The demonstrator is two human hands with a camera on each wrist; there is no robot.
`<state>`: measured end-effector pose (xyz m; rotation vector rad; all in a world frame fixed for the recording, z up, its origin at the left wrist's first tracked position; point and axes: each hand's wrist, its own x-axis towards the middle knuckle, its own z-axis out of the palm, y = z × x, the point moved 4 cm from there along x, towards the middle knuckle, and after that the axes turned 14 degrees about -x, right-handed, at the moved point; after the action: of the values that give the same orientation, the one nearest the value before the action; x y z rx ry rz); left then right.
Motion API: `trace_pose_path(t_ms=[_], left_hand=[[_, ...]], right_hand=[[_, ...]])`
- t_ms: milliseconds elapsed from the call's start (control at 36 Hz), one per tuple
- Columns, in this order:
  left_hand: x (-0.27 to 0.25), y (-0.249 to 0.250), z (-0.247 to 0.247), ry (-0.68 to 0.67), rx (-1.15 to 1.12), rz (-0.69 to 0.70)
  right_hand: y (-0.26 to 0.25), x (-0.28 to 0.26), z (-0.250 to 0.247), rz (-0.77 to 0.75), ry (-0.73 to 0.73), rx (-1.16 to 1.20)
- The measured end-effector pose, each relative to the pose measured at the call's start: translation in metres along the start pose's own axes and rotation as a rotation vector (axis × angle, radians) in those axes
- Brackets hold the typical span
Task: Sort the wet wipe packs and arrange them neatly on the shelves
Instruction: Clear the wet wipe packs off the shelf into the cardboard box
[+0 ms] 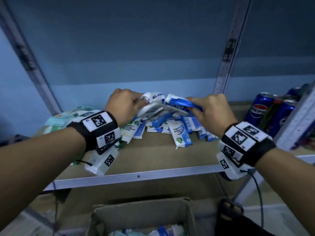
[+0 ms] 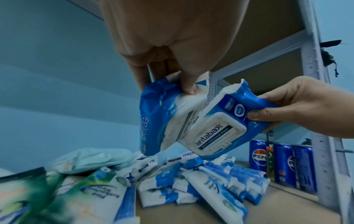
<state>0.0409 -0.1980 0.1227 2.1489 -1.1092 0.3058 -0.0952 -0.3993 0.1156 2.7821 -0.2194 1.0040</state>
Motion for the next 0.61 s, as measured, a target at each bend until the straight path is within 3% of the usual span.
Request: trace_pose_path(t_ms=[83, 194, 278, 333, 500, 611], left_hand=[[-0.026, -0.002, -0.002, -0.016, 0.060, 0.021], [-0.065, -0.011, 0.004, -0.076, 0.144, 0.097], [-0.090, -0.019, 0.018, -0.194, 0.196, 0.128], [-0.103, -0.029, 0.027, -0.280, 0.233, 0.054], [-0.132, -0.038, 0.033, -0.341, 0.215, -0.036], [-0.147, -0.049, 0.049, -0.511, 0.175, -0.143]], right_hand=[[-0.016, -0.024, -0.002, -0.073, 0.004, 0.010], [-0.035, -0.066, 0.023, -0.176, -0.105, 0.117], [-0.048, -0.092, 0.042, -0.248, -0.234, 0.120], [-0.052, -0.106, 0.049, -0.269, -0.273, 0.095], [-0.053, -0.117, 0.045, -0.162, -0.548, 0.058], [-0.051, -0.106, 0.035, 0.052, -0.631, 0.034]])
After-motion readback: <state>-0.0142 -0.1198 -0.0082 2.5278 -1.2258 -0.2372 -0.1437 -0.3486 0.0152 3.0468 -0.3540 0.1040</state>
